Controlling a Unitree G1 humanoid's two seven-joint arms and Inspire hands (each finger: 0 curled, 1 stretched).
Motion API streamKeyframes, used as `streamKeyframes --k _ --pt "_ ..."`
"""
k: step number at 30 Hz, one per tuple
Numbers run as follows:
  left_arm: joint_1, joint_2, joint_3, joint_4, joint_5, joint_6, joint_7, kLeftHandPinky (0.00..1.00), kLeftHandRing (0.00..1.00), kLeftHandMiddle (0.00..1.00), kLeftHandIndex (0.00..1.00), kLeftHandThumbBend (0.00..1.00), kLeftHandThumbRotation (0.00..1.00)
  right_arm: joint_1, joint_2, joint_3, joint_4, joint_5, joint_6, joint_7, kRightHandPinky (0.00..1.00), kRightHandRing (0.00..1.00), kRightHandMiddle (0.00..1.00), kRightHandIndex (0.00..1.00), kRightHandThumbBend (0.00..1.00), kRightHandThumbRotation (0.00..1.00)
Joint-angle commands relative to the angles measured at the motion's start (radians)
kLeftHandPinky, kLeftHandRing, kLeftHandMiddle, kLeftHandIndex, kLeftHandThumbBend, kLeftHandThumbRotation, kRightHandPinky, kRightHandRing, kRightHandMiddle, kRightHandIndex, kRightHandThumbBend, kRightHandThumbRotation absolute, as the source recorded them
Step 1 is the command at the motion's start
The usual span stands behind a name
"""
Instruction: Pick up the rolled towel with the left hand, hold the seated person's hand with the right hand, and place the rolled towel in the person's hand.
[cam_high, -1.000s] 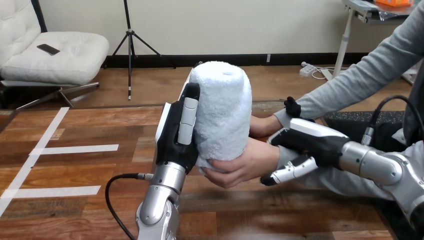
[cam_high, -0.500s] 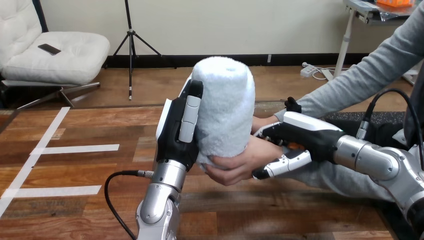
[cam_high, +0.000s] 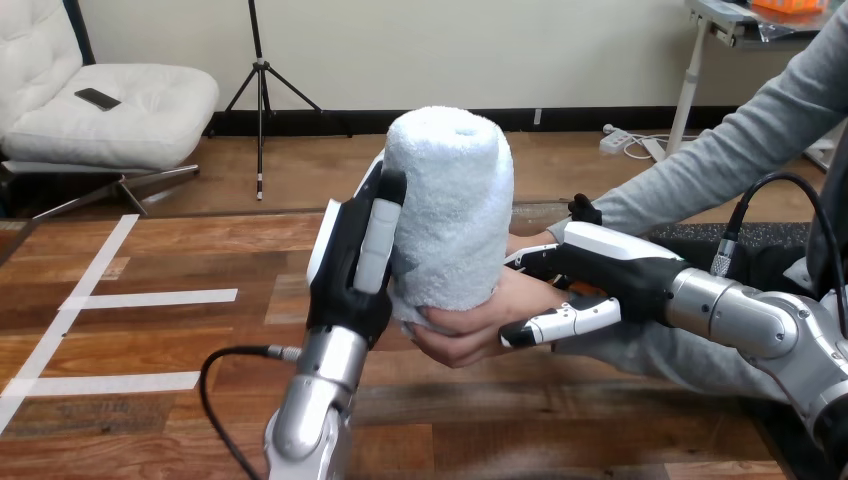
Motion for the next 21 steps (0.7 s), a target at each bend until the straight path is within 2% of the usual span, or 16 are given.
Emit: streamKeyframes --k 1,6,12,21 --pt "0.063 0.007 -0.019 -0.127 0.005 -0.013 -0.001 0.90 0.91 0.92 0.90 1.00 0.89 -0.019 -0.016 -0.040 -0.058 0.031 -0.005 0.002 0.69 0.80 0.82 0.84 1.00 0.86" --pt "0.117 0.015 -0.032 -0.211 -0.024 -0.001 -0.019 0.90 0.92 0.92 0.90 1.00 0.90 -0.002 -0.020 -0.051 -0.079 0.047 0.000 0.003 0.68 0.80 0.82 0.84 1.00 0.88" --pt "0.173 0.023 -0.042 -0.287 -0.079 0.003 -0.047 0.91 0.92 0.92 0.89 1.00 0.98 0.025 -0.031 -0.065 -0.110 0.054 0.003 -0.007 0.68 0.80 0.83 0.85 1.00 0.93" --pt "0.275 0.043 -0.057 -0.438 -0.108 0.061 -0.032 0.90 0.90 0.90 0.88 1.00 1.00 0.091 -0.047 -0.106 -0.181 0.076 0.006 -0.028 0.68 0.81 0.84 0.85 1.00 0.99"
